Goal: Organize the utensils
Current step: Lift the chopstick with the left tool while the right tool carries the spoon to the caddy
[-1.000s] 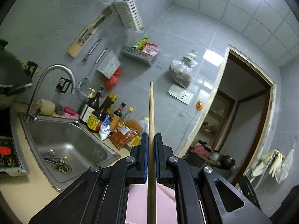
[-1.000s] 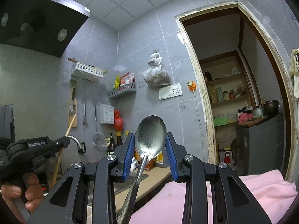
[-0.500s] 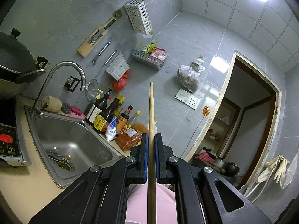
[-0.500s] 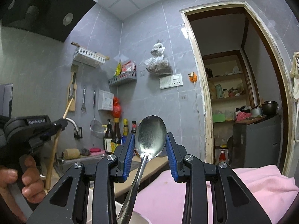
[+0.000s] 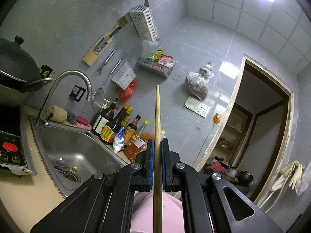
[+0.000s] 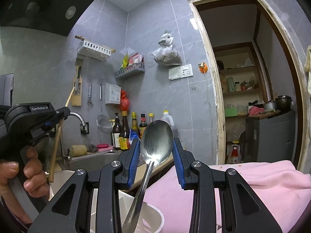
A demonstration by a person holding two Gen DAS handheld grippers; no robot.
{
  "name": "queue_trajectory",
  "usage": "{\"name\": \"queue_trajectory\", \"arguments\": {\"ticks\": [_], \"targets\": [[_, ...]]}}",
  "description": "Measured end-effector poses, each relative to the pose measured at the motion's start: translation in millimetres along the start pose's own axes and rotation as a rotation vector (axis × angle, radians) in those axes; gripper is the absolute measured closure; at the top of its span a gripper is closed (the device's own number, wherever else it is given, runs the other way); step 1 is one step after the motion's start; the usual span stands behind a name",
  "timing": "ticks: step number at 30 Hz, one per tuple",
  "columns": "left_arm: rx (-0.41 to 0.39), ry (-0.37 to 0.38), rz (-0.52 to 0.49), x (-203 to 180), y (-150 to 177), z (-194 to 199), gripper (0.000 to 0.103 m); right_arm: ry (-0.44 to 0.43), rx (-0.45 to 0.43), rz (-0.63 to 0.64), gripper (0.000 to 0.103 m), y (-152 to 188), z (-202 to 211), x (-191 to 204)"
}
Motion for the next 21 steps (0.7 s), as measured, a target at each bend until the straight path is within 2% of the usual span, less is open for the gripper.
{"name": "queue_trajectory", "arguments": {"ticks": [11,18,21], "targets": [[-0.005,-0.015,-0.095,-3,18,7,0.099,-0.008,0.012,0.004,0.072,4,-1,0],[0.102,-0.027,-0.202,-10,42,14,0.099,-0.028,0.009,0.037,0.072,4,1,7],[0.127,-0.019,-0.288,-19,52,20,0.098,-0.039,0.0,0.066,0.072,3,4,12]]}}
Point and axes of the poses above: each gripper's, at about its wrist camera, not at the fingertips, and z roughly against the way its jaws point, x to its left, y to its underside, the point moved 6 cm from there along -z, roughly the way its jaws point, and after that the axes turned 15 degrees about -x, right-handed, at the moved point
